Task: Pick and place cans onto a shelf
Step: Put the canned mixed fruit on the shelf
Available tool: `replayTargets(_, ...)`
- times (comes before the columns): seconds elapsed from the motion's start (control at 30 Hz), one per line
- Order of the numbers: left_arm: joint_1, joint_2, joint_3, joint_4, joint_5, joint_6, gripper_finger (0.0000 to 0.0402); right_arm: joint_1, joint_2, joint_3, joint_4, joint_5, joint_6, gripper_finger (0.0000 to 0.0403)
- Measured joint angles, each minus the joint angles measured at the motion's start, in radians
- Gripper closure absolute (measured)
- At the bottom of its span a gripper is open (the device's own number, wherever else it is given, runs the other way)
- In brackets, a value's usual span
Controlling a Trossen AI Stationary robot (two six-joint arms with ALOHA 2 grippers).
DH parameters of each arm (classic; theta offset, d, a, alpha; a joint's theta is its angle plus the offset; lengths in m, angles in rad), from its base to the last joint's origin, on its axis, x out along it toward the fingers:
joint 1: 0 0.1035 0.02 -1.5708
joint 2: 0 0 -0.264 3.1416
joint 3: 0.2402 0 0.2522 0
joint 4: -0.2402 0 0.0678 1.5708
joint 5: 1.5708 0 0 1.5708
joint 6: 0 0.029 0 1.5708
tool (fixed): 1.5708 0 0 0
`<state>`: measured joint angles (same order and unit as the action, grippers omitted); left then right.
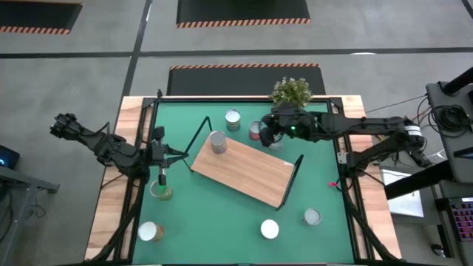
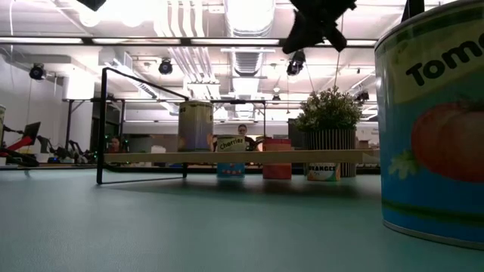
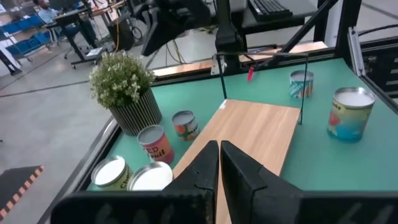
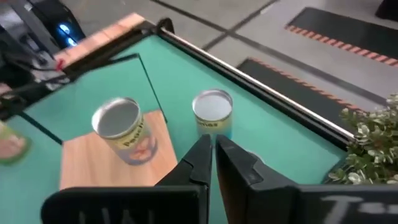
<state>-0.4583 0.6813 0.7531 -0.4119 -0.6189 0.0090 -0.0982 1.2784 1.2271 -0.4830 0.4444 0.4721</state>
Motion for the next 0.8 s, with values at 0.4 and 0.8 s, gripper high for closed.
replayTargets(0.4,-0.002,-0.008,-0.017,0.014,0.008,-0.065,0.0402,0.001,0.244,0.158,-0.113,-0.007,0.036,0.0390)
replayTargets(0.8,-0.006,-0.010,0.003,0.016,0.007,0.028,0.0402,-0.011,0.343,0.157,-0.157,-0.007,0.126,0.0390)
